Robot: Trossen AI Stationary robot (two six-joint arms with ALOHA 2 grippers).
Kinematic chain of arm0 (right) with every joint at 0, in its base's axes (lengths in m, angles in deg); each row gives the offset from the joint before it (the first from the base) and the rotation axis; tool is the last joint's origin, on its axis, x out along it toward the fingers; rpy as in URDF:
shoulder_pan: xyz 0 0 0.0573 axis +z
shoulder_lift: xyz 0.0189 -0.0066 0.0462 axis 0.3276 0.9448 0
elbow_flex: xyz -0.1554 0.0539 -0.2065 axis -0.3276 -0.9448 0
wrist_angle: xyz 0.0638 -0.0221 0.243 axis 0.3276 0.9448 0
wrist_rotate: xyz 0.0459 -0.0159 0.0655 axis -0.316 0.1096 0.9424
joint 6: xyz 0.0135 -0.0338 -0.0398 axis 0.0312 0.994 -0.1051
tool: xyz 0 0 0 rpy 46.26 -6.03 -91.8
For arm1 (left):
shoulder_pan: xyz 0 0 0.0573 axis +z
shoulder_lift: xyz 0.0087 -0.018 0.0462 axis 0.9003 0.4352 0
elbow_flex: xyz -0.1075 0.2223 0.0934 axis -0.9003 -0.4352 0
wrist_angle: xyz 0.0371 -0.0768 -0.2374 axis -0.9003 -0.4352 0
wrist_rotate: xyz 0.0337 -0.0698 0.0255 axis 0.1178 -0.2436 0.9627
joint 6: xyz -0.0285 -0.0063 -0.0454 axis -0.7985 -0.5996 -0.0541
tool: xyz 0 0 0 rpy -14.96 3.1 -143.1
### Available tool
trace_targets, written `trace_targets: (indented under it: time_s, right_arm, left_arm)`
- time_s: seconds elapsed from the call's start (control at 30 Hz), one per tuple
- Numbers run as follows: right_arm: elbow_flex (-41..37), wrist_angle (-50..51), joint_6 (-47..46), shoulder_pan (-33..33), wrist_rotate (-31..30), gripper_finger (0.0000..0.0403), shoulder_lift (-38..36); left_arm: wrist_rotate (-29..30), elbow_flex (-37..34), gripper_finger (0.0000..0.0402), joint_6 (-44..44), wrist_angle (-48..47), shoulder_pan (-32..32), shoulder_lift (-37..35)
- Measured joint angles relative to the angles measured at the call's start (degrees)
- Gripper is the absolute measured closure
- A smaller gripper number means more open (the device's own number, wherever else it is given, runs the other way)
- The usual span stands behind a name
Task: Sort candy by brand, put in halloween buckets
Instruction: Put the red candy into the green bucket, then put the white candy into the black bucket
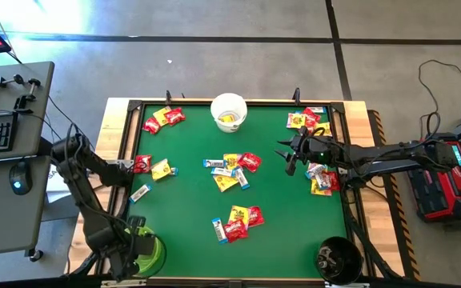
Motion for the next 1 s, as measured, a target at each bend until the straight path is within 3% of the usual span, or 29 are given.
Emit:
trace_targets:
  time_s: [0.63, 1.0]
  right_arm:
    - [0.0, 0.01, 0.02, -0.01, -0.71, 0.0247, 0.0]
    - [0.0, 0.02, 0.05, -0.01, -2.56, 0.0247, 0.0]
  left_arm:
    - [-0.64, -6.0, 0.0399, -2.3, 5.37, 0.07, 0.0]
    - [-1.23, -5.94, 0.0344, -5.07, 5.02, 1.31, -0.02]
